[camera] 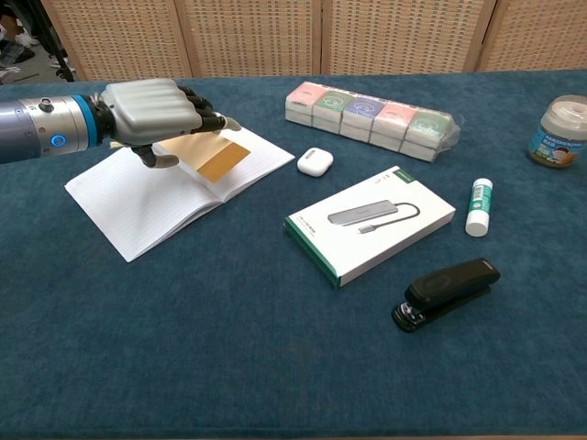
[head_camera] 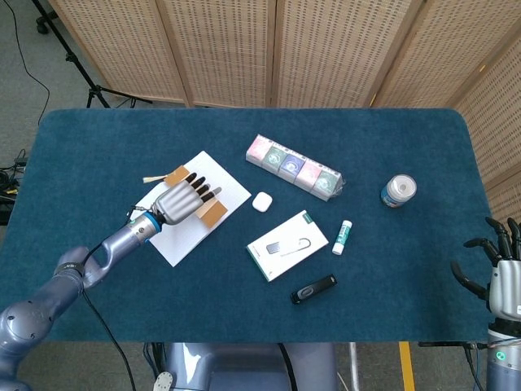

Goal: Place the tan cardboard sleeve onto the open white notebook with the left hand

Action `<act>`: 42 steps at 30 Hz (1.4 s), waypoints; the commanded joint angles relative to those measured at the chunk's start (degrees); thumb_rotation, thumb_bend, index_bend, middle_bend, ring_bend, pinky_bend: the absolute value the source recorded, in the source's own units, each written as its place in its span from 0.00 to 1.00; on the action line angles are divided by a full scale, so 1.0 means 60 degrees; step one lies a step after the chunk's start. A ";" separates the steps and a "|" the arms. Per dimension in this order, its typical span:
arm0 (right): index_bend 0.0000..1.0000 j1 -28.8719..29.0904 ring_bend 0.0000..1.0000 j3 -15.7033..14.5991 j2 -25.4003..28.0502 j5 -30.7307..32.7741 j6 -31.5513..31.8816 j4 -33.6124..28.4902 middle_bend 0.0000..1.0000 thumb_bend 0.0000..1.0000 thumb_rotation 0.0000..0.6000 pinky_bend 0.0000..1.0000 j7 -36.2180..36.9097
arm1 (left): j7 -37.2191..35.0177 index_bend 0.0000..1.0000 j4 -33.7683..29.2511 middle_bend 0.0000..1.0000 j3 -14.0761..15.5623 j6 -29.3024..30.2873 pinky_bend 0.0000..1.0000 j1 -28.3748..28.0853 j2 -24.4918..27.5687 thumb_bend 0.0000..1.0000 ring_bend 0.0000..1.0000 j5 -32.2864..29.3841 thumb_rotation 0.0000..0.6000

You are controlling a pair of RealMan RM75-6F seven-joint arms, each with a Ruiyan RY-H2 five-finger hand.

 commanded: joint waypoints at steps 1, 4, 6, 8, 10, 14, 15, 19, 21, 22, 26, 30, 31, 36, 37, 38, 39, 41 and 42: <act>0.45 -0.0003 0.00 -0.0002 -0.0002 -0.0007 0.0007 0.0002 0.17 0.26 1.00 0.00 -0.0004 | -0.0014 0.07 0.0093 0.28 -0.0028 -0.0068 0.23 -0.0026 -0.0104 0.40 0.17 -0.0073 1.00; 0.45 -0.0005 0.00 -0.0003 -0.0006 -0.0003 0.0000 0.0007 0.17 0.26 1.00 0.00 -0.0002 | -0.0036 0.07 0.0135 0.28 0.0000 -0.0108 0.23 -0.0024 -0.0167 0.40 0.17 -0.0097 1.00; 0.45 -0.0004 0.00 0.0000 -0.0011 -0.0002 0.0000 0.0015 0.17 0.26 1.00 0.00 -0.0001 | -0.0017 0.07 0.0149 0.28 0.0072 -0.0156 0.23 -0.0012 -0.0185 0.40 0.17 -0.0075 1.00; 0.45 -0.0005 0.00 0.0002 -0.0012 -0.0007 0.0007 0.0015 0.17 0.26 1.00 0.00 -0.0001 | -0.0011 0.07 0.0155 0.28 0.0103 -0.0178 0.23 -0.0005 -0.0198 0.40 0.17 -0.0074 1.00; 0.45 -0.0005 0.00 -0.0001 -0.0014 -0.0020 0.0016 0.0017 0.17 0.26 1.00 0.00 -0.0007 | -0.0006 0.07 0.0178 0.28 0.0131 -0.0193 0.23 0.0008 -0.0220 0.40 0.17 -0.0075 1.00; 0.44 -0.0009 0.00 -0.0004 -0.0009 -0.0034 0.0029 0.0005 0.17 0.26 1.00 0.00 -0.0021 | -0.0026 0.07 0.0246 0.28 0.0181 -0.0175 0.23 0.0028 -0.0272 0.40 0.17 -0.0064 1.00; 0.44 -0.0009 0.00 -0.0004 -0.0009 -0.0037 0.0031 0.0004 0.17 0.26 1.00 0.00 -0.0023 | -0.0036 0.07 0.0276 0.28 0.0196 -0.0162 0.23 0.0029 -0.0290 0.40 0.17 -0.0056 1.00; 0.45 -0.0016 0.00 0.0001 -0.0004 -0.0039 0.0047 0.0003 0.17 0.26 1.00 0.00 -0.0030 | -0.0100 0.07 0.0413 0.28 0.0207 -0.0120 0.23 0.0022 -0.0368 0.40 0.17 -0.0058 1.00; 0.45 -0.0019 0.00 0.0003 -0.0002 -0.0038 0.0053 -0.0003 0.17 0.26 1.00 0.00 -0.0028 | -0.0127 0.07 0.0492 0.28 0.0210 -0.0135 0.23 0.0008 -0.0413 0.40 0.17 -0.0063 1.00; 0.45 -0.0019 0.00 0.0004 -0.0001 -0.0041 0.0057 0.0001 0.17 0.26 1.00 0.00 -0.0035 | -0.0153 0.07 0.0557 0.28 0.0200 -0.0131 0.23 -0.0003 -0.0456 0.40 0.17 -0.0074 1.00; 0.45 -0.0023 0.00 0.0009 0.0004 -0.0029 0.0052 -0.0001 0.17 0.26 1.00 0.00 -0.0027 | -0.0177 0.07 0.0799 0.28 0.0153 -0.0108 0.23 -0.0032 -0.0617 0.40 0.17 -0.0120 1.00; 0.45 -0.0024 0.00 0.0014 0.0001 -0.0016 0.0040 0.0008 0.17 0.26 1.00 0.00 -0.0018 | -0.0208 0.07 0.1079 0.28 0.0146 -0.0129 0.23 -0.0109 -0.0764 0.40 0.17 -0.0124 1.00; 0.45 -0.0023 0.00 0.0016 -0.0001 -0.0012 0.0037 0.0014 0.17 0.26 1.00 0.00 -0.0018 | -0.0209 0.07 0.1132 0.28 0.0152 -0.0134 0.23 -0.0129 -0.0789 0.40 0.17 -0.0117 1.00; 0.45 -0.0029 0.00 0.0051 -0.0001 0.0013 0.0063 0.0038 0.17 0.26 1.00 0.00 0.0021 | -0.0321 0.07 0.1398 0.28 0.0224 -0.0122 0.23 -0.0207 -0.0923 0.40 0.17 -0.0051 1.00; 0.45 -0.0031 0.00 0.0061 0.0000 0.0027 0.0063 0.0046 0.17 0.26 1.00 0.00 0.0034 | -0.0359 0.07 0.1451 0.28 0.0276 -0.0108 0.23 -0.0216 -0.0944 0.40 0.17 -0.0004 1.00; 0.45 -0.0032 0.00 0.0069 0.0002 0.0035 0.0067 0.0056 0.17 0.26 1.00 0.00 0.0034 | -0.0376 0.07 0.1490 0.28 0.0322 -0.0103 0.23 -0.0221 -0.0959 0.40 0.17 0.0036 1.00; 0.45 -0.0032 0.00 0.0080 0.0001 0.0042 0.0073 0.0066 0.17 0.26 1.00 0.00 0.0037 | -0.0405 0.07 0.1522 0.28 0.0371 -0.0100 0.23 -0.0221 -0.0970 0.40 0.17 0.0076 1.00; 0.45 -0.0034 0.00 0.0105 -0.0003 0.0055 0.0097 0.0088 0.17 0.26 1.00 0.00 0.0049 | -0.0533 0.07 0.1594 0.28 0.0494 -0.0093 0.23 -0.0190 -0.0998 0.40 0.17 0.0160 1.00; 0.45 -0.0030 0.00 0.0110 -0.0015 0.0059 0.0097 0.0108 0.17 0.26 1.00 0.00 0.0047 | -0.0581 0.07 0.1657 0.28 0.0551 -0.0088 0.23 -0.0174 -0.1007 0.39 0.17 0.0198 1.00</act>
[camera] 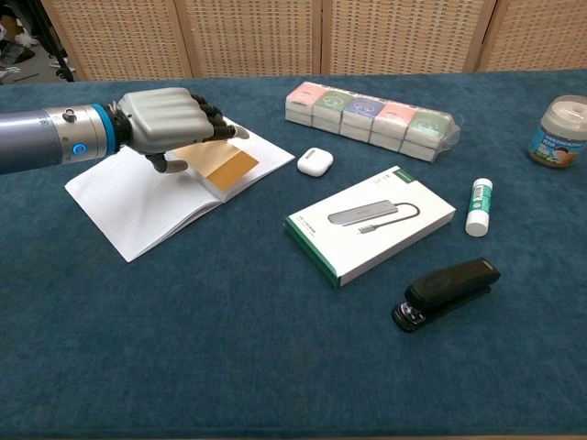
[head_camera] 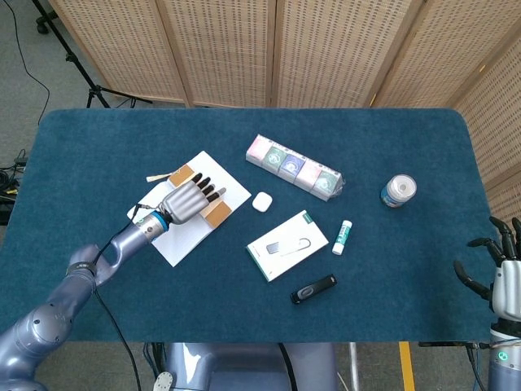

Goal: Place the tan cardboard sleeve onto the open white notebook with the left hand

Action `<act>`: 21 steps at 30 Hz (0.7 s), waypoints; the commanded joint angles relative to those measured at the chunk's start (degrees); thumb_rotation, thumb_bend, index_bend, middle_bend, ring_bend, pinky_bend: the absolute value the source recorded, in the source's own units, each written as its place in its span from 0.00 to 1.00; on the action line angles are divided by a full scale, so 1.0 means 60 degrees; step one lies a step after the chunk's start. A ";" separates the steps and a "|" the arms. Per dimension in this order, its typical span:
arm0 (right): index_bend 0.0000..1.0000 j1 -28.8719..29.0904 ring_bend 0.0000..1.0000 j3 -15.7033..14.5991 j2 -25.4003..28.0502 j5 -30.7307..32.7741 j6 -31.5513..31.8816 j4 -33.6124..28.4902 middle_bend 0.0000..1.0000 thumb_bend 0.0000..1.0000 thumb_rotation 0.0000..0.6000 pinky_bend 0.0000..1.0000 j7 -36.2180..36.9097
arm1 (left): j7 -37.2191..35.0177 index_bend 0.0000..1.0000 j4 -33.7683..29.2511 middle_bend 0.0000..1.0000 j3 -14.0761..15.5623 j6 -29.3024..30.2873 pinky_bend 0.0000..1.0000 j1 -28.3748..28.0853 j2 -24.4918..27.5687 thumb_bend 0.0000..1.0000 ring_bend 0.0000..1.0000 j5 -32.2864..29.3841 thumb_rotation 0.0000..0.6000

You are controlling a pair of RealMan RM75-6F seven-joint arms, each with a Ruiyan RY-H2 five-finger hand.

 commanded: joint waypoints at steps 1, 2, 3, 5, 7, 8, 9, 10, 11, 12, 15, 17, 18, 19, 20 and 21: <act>0.45 0.0000 0.00 0.0015 -0.0017 0.0009 0.0015 0.0029 0.17 0.26 1.00 0.00 -0.0004 | -0.0139 0.07 0.0126 0.28 0.0143 0.0003 0.23 0.0034 -0.0034 0.39 0.17 0.0099 1.00; 0.45 0.0000 0.00 0.0018 -0.0022 0.0007 0.0023 0.0035 0.17 0.26 1.00 0.00 0.0005 | -0.0178 0.07 0.0157 0.28 0.0170 0.0006 0.23 0.0044 -0.0040 0.39 0.17 0.0113 1.00; 0.45 -0.0002 0.00 0.0021 -0.0027 0.0003 0.0034 0.0042 0.17 0.26 1.00 0.00 0.0014 | -0.0211 0.07 0.0199 0.28 0.0207 0.0022 0.23 0.0056 -0.0047 0.39 0.16 0.0135 1.00; 0.45 -0.0004 0.00 0.0027 -0.0035 -0.0002 0.0053 0.0055 0.17 0.26 1.00 0.00 0.0006 | -0.0235 0.07 0.0255 0.28 0.0244 0.0035 0.23 0.0068 -0.0052 0.39 0.16 0.0156 1.00; 0.45 -0.0009 0.00 0.0031 -0.0037 -0.0009 0.0077 0.0059 0.17 0.26 1.00 0.00 0.0004 | -0.0292 0.07 0.0295 0.28 0.0249 0.0051 0.23 0.0092 -0.0061 0.38 0.16 0.0140 1.00; 0.45 -0.0011 0.00 0.0029 -0.0036 -0.0013 0.0080 0.0060 0.17 0.26 1.00 0.00 0.0000 | -0.0305 0.07 0.0306 0.28 0.0254 0.0050 0.23 0.0098 -0.0062 0.38 0.16 0.0138 1.00; 0.45 -0.0013 0.00 0.0028 -0.0038 -0.0015 0.0085 0.0063 0.17 0.26 1.00 0.00 -0.0009 | -0.0307 0.07 0.0326 0.28 0.0271 0.0063 0.23 0.0104 -0.0061 0.37 0.16 0.0147 1.00; 0.45 -0.0012 0.00 0.0030 -0.0042 -0.0015 0.0088 0.0066 0.17 0.26 1.00 0.00 -0.0012 | -0.0304 0.07 0.0341 0.28 0.0281 0.0079 0.23 0.0107 -0.0060 0.37 0.16 0.0154 1.00; 0.45 -0.0014 0.00 0.0033 -0.0048 -0.0020 0.0105 0.0066 0.17 0.26 1.00 0.00 -0.0015 | -0.0314 0.07 0.0355 0.28 0.0290 0.0106 0.23 0.0113 -0.0058 0.36 0.16 0.0160 1.00; 0.45 -0.0014 0.00 0.0033 -0.0053 -0.0026 0.0113 0.0065 0.17 0.26 1.00 0.00 -0.0015 | -0.0325 0.06 0.0360 0.28 0.0292 0.0128 0.23 0.0120 -0.0057 0.36 0.16 0.0159 1.00; 0.45 -0.0017 0.00 0.0030 -0.0060 -0.0042 0.0129 0.0059 0.17 0.26 1.00 0.00 -0.0009 | -0.0367 0.02 0.0374 0.27 0.0297 0.0224 0.23 0.0136 -0.0046 0.35 0.16 0.0159 1.00; 0.45 -0.0018 0.00 0.0027 -0.0062 -0.0049 0.0134 0.0056 0.17 0.26 1.00 0.00 -0.0011 | -0.0375 0.00 0.0403 0.27 0.0272 0.0283 0.23 0.0144 -0.0047 0.34 0.16 0.0135 1.00; 0.45 -0.0018 0.00 0.0024 -0.0061 -0.0054 0.0135 0.0051 0.17 0.26 1.00 0.00 -0.0012 | -0.0390 0.00 0.0417 0.27 0.0246 0.0315 0.23 0.0147 -0.0054 0.34 0.16 0.0110 1.00; 0.45 -0.0019 0.00 0.0029 -0.0061 -0.0053 0.0142 0.0050 0.17 0.26 1.00 0.00 -0.0014 | -0.0402 0.00 0.0424 0.27 0.0240 0.0331 0.23 0.0152 -0.0058 0.34 0.16 0.0102 1.00; 0.45 -0.0019 0.00 0.0038 -0.0063 -0.0052 0.0154 0.0050 0.17 0.26 1.00 0.00 -0.0019 | -0.0417 0.00 0.0436 0.27 0.0235 0.0355 0.23 0.0157 -0.0065 0.33 0.16 0.0095 1.00; 0.45 -0.0019 0.00 0.0039 -0.0061 -0.0050 0.0152 0.0045 0.17 0.26 1.00 0.00 -0.0016 | -0.0416 0.00 0.0455 0.27 0.0241 0.0377 0.23 0.0166 -0.0075 0.33 0.16 0.0098 1.00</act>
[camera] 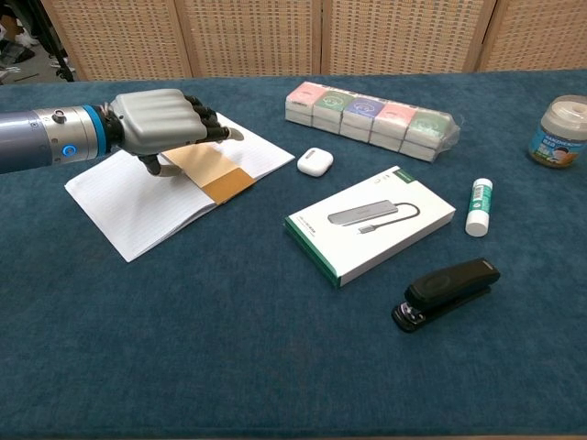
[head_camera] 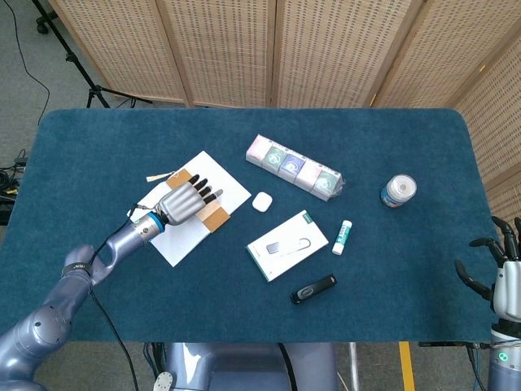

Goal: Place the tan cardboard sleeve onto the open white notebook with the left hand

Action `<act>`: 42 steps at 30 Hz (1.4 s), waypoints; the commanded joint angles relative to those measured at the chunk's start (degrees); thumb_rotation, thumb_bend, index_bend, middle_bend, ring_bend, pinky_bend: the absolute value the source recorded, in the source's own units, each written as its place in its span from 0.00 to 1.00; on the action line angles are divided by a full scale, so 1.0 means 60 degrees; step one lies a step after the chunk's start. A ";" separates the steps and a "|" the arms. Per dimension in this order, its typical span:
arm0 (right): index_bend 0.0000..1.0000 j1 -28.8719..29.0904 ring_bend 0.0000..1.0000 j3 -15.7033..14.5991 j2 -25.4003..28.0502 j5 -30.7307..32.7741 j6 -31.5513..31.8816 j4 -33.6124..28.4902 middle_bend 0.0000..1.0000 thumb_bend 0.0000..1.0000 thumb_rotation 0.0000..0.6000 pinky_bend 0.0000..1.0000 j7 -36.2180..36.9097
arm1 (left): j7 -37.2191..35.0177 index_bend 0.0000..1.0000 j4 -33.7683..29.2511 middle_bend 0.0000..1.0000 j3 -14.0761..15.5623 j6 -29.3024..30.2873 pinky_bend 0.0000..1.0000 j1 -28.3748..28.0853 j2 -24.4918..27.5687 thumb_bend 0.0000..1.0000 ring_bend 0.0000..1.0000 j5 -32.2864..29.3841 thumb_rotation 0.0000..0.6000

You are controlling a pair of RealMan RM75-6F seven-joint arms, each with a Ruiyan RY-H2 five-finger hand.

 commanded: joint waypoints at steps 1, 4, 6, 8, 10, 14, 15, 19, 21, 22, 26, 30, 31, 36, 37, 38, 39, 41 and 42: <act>0.45 0.0001 0.00 0.0004 0.0000 0.0000 0.0003 -0.0001 0.17 0.26 1.00 0.00 -0.0007 | 0.0000 0.00 0.0043 0.27 0.0009 0.0049 0.23 0.0025 -0.0026 0.33 0.16 0.0000 1.00; 0.45 0.0004 0.00 0.0004 -0.0007 0.0004 -0.0006 0.0008 0.17 0.26 1.00 0.00 -0.0004 | -0.0029 0.00 0.0073 0.27 0.0021 0.0080 0.23 0.0044 -0.0037 0.32 0.16 -0.0001 1.00; 0.45 0.0006 0.00 0.0004 -0.0014 0.0011 -0.0016 0.0019 0.17 0.26 1.00 0.00 -0.0007 | -0.0047 0.00 0.0090 0.27 0.0029 0.0094 0.23 0.0049 -0.0035 0.32 0.16 0.0000 1.00; 0.45 0.0008 0.00 0.0002 -0.0020 0.0020 -0.0031 0.0026 0.17 0.26 1.00 0.00 -0.0001 | -0.0090 0.00 0.0089 0.27 0.0031 0.0091 0.23 0.0054 -0.0023 0.32 0.16 -0.0009 1.00; 0.45 0.0011 0.00 0.0000 -0.0029 0.0024 -0.0040 0.0047 0.17 0.26 1.00 0.00 -0.0012 | -0.0140 0.00 0.0078 0.27 0.0016 0.0110 0.23 0.0051 0.0006 0.32 0.16 -0.0029 1.00; 0.45 0.0017 0.00 0.0000 -0.0046 0.0029 -0.0053 0.0068 0.17 0.26 1.00 0.00 -0.0014 | -0.0214 0.00 0.0025 0.27 0.0038 0.0202 0.23 0.0052 0.0119 0.31 0.16 -0.0013 1.00; 0.45 0.0018 0.00 -0.0004 -0.0050 0.0026 -0.0055 0.0071 0.17 0.26 1.00 0.00 -0.0014 | -0.0251 0.00 -0.0003 0.26 0.0043 0.0215 0.23 0.0051 0.0157 0.30 0.16 -0.0013 1.00; 0.45 0.0020 0.00 -0.0013 -0.0061 -0.0005 -0.0034 0.0074 0.17 0.26 1.00 0.00 -0.0018 | -0.0409 0.00 -0.0150 0.26 0.0046 0.0279 0.23 0.0034 0.0339 0.25 0.16 -0.0017 1.00; 0.45 0.0019 0.00 -0.0015 -0.0064 -0.0018 -0.0018 0.0068 0.17 0.26 1.00 0.00 -0.0023 | -0.0458 0.00 -0.0220 0.26 0.0028 0.0331 0.23 0.0029 0.0427 0.25 0.16 -0.0032 1.00; 0.45 0.0019 0.00 -0.0017 -0.0064 -0.0027 -0.0012 0.0061 0.17 0.26 1.00 0.00 -0.0026 | -0.0471 0.00 -0.0250 0.26 0.0012 0.0366 0.23 0.0031 0.0468 0.25 0.16 -0.0045 1.00; 0.44 0.0022 0.00 -0.0057 -0.0053 -0.0119 0.0026 -0.0006 0.17 0.26 1.00 0.00 -0.0056 | -0.0606 0.00 -0.0634 0.24 -0.0288 0.0645 0.23 0.0104 0.0814 0.25 0.16 -0.0330 1.00; 0.45 0.0009 0.00 -0.0061 -0.0020 -0.0167 0.0086 -0.0088 0.17 0.26 1.00 0.00 -0.0091 | -0.0430 0.00 -0.1673 0.21 -0.0678 0.0921 0.23 0.0305 0.1374 0.25 0.15 -0.0742 1.00; 0.45 0.0009 0.00 -0.0060 -0.0011 -0.0171 0.0092 -0.0111 0.17 0.26 1.00 0.00 -0.0102 | -0.0335 0.00 -0.1995 0.20 -0.0756 0.0924 0.23 0.0350 0.1529 0.25 0.14 -0.0839 1.00; 0.45 -0.0004 0.00 -0.0110 0.0054 -0.0212 0.0063 -0.0252 0.17 0.26 1.00 0.00 -0.0113 | 0.0545 0.00 -0.4397 0.14 -0.1377 0.0894 0.23 0.0796 0.2708 0.26 0.12 -0.1745 1.00; 0.45 -0.0008 0.00 -0.0123 0.0069 -0.0225 0.0062 -0.0286 0.17 0.26 1.00 0.00 -0.0117 | 0.0746 0.00 -0.4982 0.12 -0.1508 0.0940 0.23 0.0938 0.2986 0.26 0.11 -0.1968 1.00; 0.45 -0.0009 0.00 -0.0130 0.0081 -0.0235 0.0059 -0.0314 0.17 0.26 1.00 0.00 -0.0122 | 0.1001 0.00 -0.5557 0.11 -0.1615 0.0925 0.23 0.1060 0.3266 0.26 0.11 -0.2191 1.00; 0.45 -0.0012 0.00 -0.0137 0.0094 -0.0242 0.0057 -0.0341 0.17 0.26 1.00 0.00 -0.0123 | 0.1256 0.00 -0.6139 0.10 -0.1731 0.0875 0.23 0.1195 0.3548 0.26 0.11 -0.2472 1.00; 0.45 -0.0018 0.00 -0.0157 0.0132 -0.0258 0.0041 -0.0415 0.17 0.26 1.00 0.00 -0.0118 | 0.1803 0.00 -0.7579 0.08 -0.1953 0.0690 0.23 0.1515 0.4278 0.26 0.11 -0.3204 1.00; 0.45 -0.0018 0.00 -0.0169 0.0150 -0.0260 0.0020 -0.0447 0.17 0.26 1.00 0.00 -0.0109 | 0.2005 0.00 -0.8225 0.07 -0.2031 0.0594 0.23 0.1660 0.4612 0.26 0.11 -0.3562 1.00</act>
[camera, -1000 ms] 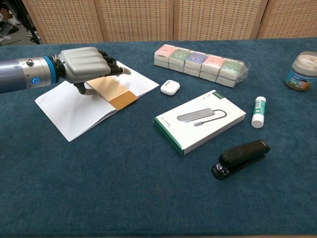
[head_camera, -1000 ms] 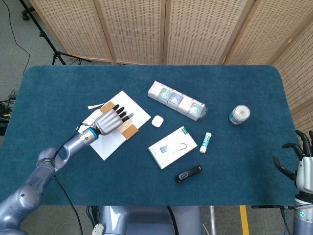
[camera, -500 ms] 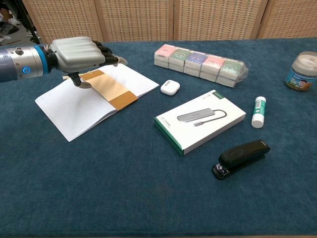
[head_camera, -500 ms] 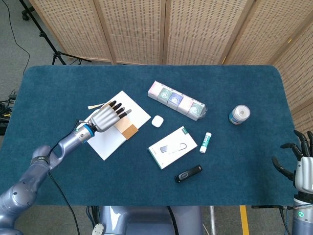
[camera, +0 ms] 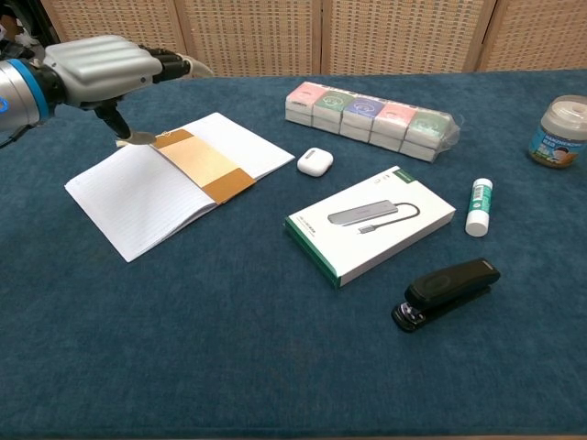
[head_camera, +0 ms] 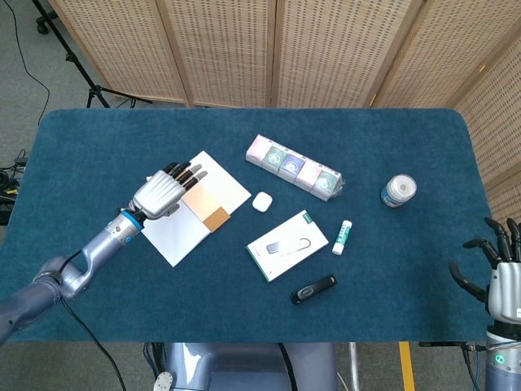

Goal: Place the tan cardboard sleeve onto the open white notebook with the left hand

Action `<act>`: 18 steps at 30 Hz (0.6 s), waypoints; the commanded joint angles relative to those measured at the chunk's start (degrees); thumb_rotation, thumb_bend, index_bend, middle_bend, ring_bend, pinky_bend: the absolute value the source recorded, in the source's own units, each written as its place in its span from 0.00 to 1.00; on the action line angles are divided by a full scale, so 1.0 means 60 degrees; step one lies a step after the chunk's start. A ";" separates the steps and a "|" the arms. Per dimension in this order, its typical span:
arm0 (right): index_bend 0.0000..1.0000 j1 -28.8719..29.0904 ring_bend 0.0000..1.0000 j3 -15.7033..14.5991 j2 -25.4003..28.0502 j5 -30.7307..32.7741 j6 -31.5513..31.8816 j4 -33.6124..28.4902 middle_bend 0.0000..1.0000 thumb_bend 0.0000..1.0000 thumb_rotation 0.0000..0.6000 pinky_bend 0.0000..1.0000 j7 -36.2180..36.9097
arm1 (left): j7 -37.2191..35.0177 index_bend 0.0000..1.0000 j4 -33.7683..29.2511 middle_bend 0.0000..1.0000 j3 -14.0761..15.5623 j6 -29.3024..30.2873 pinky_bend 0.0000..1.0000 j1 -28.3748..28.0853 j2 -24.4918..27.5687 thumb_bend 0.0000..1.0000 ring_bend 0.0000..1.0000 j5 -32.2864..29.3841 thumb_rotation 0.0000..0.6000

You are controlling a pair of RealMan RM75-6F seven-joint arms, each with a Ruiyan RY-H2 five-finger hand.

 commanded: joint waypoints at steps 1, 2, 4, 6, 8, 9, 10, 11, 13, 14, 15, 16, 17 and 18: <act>0.45 -0.0005 0.00 -0.0031 0.0042 -0.0008 -0.0047 -0.0068 0.17 0.26 1.00 0.00 0.0016 | 0.1409 0.00 -0.3385 0.06 -0.0747 -0.0287 0.23 0.0902 0.1932 0.26 0.11 -0.1883 1.00; 0.45 -0.0006 0.00 -0.0044 0.0057 -0.0007 -0.0071 -0.0095 0.17 0.26 1.00 0.00 0.0025 | 0.1495 0.00 -0.3806 0.06 -0.0787 -0.0325 0.23 0.1002 0.2149 0.26 0.11 -0.2118 1.00; 0.45 -0.0006 0.00 -0.0070 0.0099 0.0001 -0.0133 -0.0160 0.17 0.26 1.00 0.00 0.0044 | 0.1643 0.00 -0.4781 0.05 -0.0843 -0.0368 0.23 0.1267 0.2656 0.27 0.11 -0.2662 1.00; 0.45 -0.0006 0.00 -0.0082 0.0137 0.0008 -0.0172 -0.0221 0.17 0.26 1.00 0.00 0.0059 | 0.1820 0.00 -0.5580 0.04 -0.0834 -0.0282 0.23 0.1554 0.3091 0.27 0.11 -0.3113 1.00; 0.45 -0.0011 0.00 -0.0091 0.0172 0.0012 -0.0193 -0.0279 0.17 0.26 1.00 0.00 0.0071 | 0.1999 0.00 -0.6201 0.04 -0.0787 0.0027 0.23 0.1897 0.3376 0.28 0.11 -0.3421 1.00; 0.45 -0.0013 0.00 -0.0095 0.0189 0.0014 -0.0204 -0.0310 0.17 0.26 1.00 0.00 0.0083 | 0.2036 0.00 -0.6430 0.04 -0.0737 0.0251 0.23 0.2102 0.3462 0.28 0.11 -0.3511 1.00; 0.45 -0.0016 0.00 -0.0099 0.0209 0.0018 -0.0218 -0.0341 0.17 0.26 1.00 0.00 0.0094 | 0.2075 0.00 -0.6652 0.04 -0.0675 0.0520 0.23 0.2333 0.3535 0.28 0.11 -0.3588 1.00; 0.45 -0.0019 0.00 -0.0105 0.0239 0.0035 -0.0250 -0.0386 0.17 0.26 1.00 0.00 0.0105 | 0.2103 0.00 -0.6958 0.04 -0.0568 0.0936 0.23 0.2688 0.3612 0.28 0.11 -0.3661 1.00; 0.45 -0.0022 0.00 -0.0122 0.0276 0.0062 -0.0312 -0.0454 0.17 0.26 1.00 0.00 0.0130 | 0.2114 0.00 -0.7288 0.04 -0.0427 0.1424 0.23 0.3107 0.3681 0.28 0.11 -0.3675 1.00; 0.45 -0.0025 0.00 -0.0145 0.0312 0.0080 -0.0371 -0.0528 0.17 0.26 1.00 0.00 0.0165 | 0.2076 0.00 -0.7493 0.04 -0.0324 0.1737 0.23 0.3401 0.3724 0.28 0.11 -0.3674 1.00; 0.45 -0.0028 0.00 -0.0161 0.0338 0.0087 -0.0407 -0.0589 0.17 0.26 1.00 0.00 0.0197 | 0.2037 0.00 -0.7617 0.04 -0.0259 0.1935 0.23 0.3599 0.3749 0.28 0.11 -0.3692 1.00; 0.45 -0.0031 0.00 -0.0172 0.0364 0.0093 -0.0435 -0.0645 0.17 0.26 1.00 0.00 0.0219 | 0.1999 0.00 -0.7731 0.04 -0.0192 0.2116 0.23 0.3782 0.3769 0.29 0.11 -0.3688 1.00; 0.45 -0.0036 0.00 -0.0193 0.0400 0.0086 -0.0463 -0.0729 0.17 0.26 1.00 0.00 0.0241 | 0.1927 0.00 -0.7889 0.04 -0.0079 0.2376 0.23 0.4053 0.3801 0.29 0.11 -0.3641 1.00; 0.45 -0.0037 0.00 -0.0205 0.0419 0.0070 -0.0469 -0.0767 0.17 0.26 1.00 0.00 0.0238 | 0.1877 0.00 -0.7973 0.04 -0.0013 0.2535 0.23 0.4220 0.3821 0.29 0.11 -0.3610 1.00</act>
